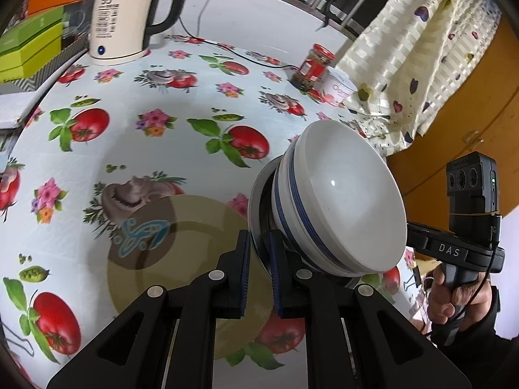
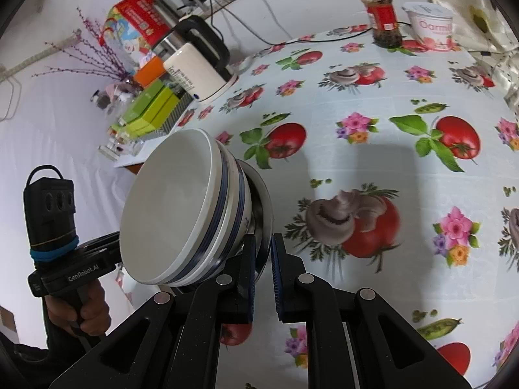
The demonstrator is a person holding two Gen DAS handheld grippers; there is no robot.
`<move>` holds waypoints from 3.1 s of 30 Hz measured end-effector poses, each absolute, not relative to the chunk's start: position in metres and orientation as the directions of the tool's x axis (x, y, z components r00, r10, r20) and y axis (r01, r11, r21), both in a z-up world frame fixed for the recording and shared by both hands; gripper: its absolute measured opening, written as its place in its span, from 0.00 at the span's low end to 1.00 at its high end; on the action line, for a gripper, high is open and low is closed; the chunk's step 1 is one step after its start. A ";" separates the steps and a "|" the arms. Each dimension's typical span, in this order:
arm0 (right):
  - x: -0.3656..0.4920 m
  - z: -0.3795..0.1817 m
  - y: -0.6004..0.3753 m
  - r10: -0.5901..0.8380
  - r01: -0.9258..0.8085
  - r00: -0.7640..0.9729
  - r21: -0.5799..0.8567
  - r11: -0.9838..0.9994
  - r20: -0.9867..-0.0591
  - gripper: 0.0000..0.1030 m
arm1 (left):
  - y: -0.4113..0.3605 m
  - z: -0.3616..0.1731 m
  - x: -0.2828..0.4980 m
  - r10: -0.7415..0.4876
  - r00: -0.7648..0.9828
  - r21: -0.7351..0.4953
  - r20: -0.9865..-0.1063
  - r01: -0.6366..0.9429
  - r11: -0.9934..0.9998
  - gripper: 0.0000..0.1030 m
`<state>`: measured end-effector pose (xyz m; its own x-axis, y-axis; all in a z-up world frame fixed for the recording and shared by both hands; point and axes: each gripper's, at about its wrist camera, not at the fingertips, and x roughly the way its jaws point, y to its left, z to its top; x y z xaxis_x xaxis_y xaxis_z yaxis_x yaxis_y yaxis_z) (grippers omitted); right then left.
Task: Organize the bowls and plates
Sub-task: 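Carry the nested bowl stack with both grippers over the beige plate stack, then lower the bowl stack onto the beige plates and open both grippers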
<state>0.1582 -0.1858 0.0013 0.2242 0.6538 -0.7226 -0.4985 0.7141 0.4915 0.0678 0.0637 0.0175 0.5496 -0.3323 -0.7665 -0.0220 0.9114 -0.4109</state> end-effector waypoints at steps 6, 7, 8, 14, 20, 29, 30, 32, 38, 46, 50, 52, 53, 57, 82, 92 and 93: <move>0.158 0.000 -0.170 0.657 -0.517 0.202 0.491 0.701 -0.726 0.10 | 0.076 0.014 0.062 -0.316 0.555 -0.412 -0.769 -0.054 0.909 0.11; 0.158 0.000 -0.167 0.658 -0.519 0.196 0.492 0.699 -0.727 0.10 | 0.078 0.013 0.061 -0.313 0.556 -0.413 -0.770 -0.060 0.909 0.11; 0.157 -0.001 -0.165 0.658 -0.521 0.193 0.492 0.697 -0.728 0.10 | 0.081 0.013 0.059 -0.310 0.557 -0.412 -0.771 -0.065 0.909 0.11; 0.158 -0.004 -0.149 0.658 -0.535 0.169 0.493 0.686 -0.733 0.10 | 0.092 0.010 0.054 -0.294 0.561 -0.411 -0.774 -0.092 0.907 0.11; 0.157 -0.007 -0.133 0.658 -0.553 0.148 0.489 0.674 -0.739 0.10 | 0.106 0.006 0.047 -0.277 0.566 -0.413 -0.776 -0.125 0.902 0.11; 0.157 -0.014 -0.107 0.651 -0.580 0.107 0.485 0.655 -0.752 0.10 | 0.125 0.000 0.037 -0.249 0.570 -0.413 -0.783 -0.176 0.894 0.10; 0.157 -0.015 -0.104 0.650 -0.582 0.103 0.485 0.653 -0.753 0.10 | 0.127 -0.001 0.036 -0.245 0.570 -0.412 -0.784 -0.183 0.892 0.10; 0.157 -0.017 -0.100 0.649 -0.586 0.094 0.486 0.649 -0.755 0.10 | 0.130 -0.003 0.034 -0.242 0.569 -0.413 -0.786 -0.191 0.891 0.10; 0.156 -0.024 -0.088 0.644 -0.593 0.069 0.488 0.641 -0.762 0.10 | 0.137 -0.007 0.030 -0.229 0.564 -0.408 -0.794 -0.214 0.887 0.10; 0.153 -0.025 -0.082 0.638 -0.603 0.058 0.482 0.635 -0.768 0.10 | 0.141 -0.007 0.026 -0.223 0.562 -0.407 -0.796 -0.227 0.885 0.10; 0.153 -0.025 -0.080 0.638 -0.606 0.057 0.481 0.633 -0.768 0.10 | 0.141 -0.007 0.025 -0.221 0.562 -0.407 -0.798 -0.232 0.883 0.10; 0.154 -0.025 -0.080 0.636 -0.609 0.057 0.478 0.633 -0.769 0.10 | 0.142 -0.008 0.025 -0.223 0.562 -0.411 -0.796 -0.232 0.882 0.10; 0.154 -0.025 -0.080 0.636 -0.610 0.057 0.477 0.632 -0.770 0.10 | 0.143 -0.009 0.025 -0.224 0.562 -0.412 -0.796 -0.233 0.881 0.10; 0.153 -0.023 -0.078 0.634 -0.620 0.056 0.471 0.628 -0.771 0.12 | 0.144 -0.010 0.024 -0.227 0.563 -0.421 -0.794 -0.241 0.874 0.10; 0.145 -0.011 -0.093 0.618 -0.649 0.109 0.415 0.638 -0.779 0.32 | 0.144 -0.002 0.018 -0.180 0.594 -0.389 -0.784 -0.244 0.888 0.12; 0.130 0.002 -0.101 0.625 -0.682 0.144 0.381 0.624 -0.767 0.50 | 0.138 0.002 0.010 -0.144 0.596 -0.355 -0.790 -0.253 0.900 0.17; 0.128 0.003 -0.102 0.626 -0.686 0.146 0.378 0.622 -0.766 0.52 | 0.137 0.003 0.009 -0.138 0.598 -0.349 -0.790 -0.252 0.903 0.17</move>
<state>0.1282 -0.1016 0.0028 0.1456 0.6261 -0.7660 -0.6855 0.6221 0.3782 0.0093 0.1369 0.0033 0.5978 -0.1381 -0.7896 -0.2523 0.9026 -0.3489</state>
